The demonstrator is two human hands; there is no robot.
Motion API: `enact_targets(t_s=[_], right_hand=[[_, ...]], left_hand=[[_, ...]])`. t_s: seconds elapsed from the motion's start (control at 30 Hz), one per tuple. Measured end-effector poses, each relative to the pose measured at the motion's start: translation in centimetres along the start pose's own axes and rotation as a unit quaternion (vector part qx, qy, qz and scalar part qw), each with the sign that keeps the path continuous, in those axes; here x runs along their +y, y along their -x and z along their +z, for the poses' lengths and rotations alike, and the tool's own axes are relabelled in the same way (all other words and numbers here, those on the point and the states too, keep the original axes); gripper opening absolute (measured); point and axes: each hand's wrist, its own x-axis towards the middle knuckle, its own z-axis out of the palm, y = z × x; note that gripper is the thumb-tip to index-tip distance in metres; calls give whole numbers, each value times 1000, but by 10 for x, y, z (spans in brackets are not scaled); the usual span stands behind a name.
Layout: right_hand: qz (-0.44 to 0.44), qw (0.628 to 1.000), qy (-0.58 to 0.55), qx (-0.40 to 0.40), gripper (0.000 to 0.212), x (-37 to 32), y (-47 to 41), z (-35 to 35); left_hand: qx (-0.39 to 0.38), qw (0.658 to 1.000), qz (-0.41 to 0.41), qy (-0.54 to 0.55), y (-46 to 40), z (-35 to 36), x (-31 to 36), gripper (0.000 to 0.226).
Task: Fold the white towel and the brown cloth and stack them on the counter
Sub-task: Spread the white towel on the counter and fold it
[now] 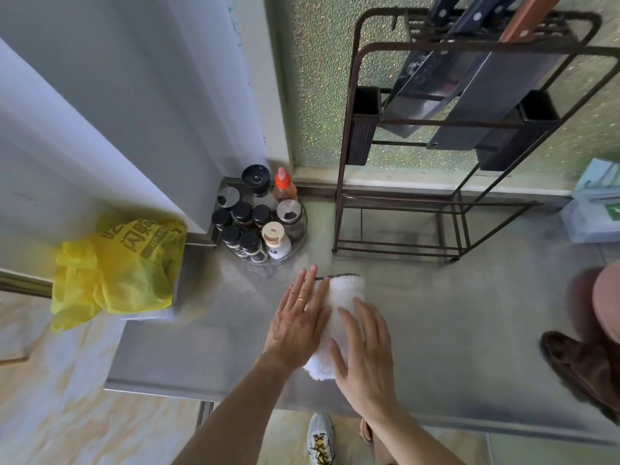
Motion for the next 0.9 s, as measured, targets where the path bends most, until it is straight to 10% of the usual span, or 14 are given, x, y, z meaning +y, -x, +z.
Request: enact_targets(t_s=[0.2, 0.9], right_hand=[[-6, 988, 69, -139, 79, 11, -6, 19], [64, 992, 36, -101, 77, 17, 2, 19]], left_hand=[[-45, 996, 27, -69, -6, 6, -12, 57], [-84, 992, -13, -97, -21, 9, -11, 62]])
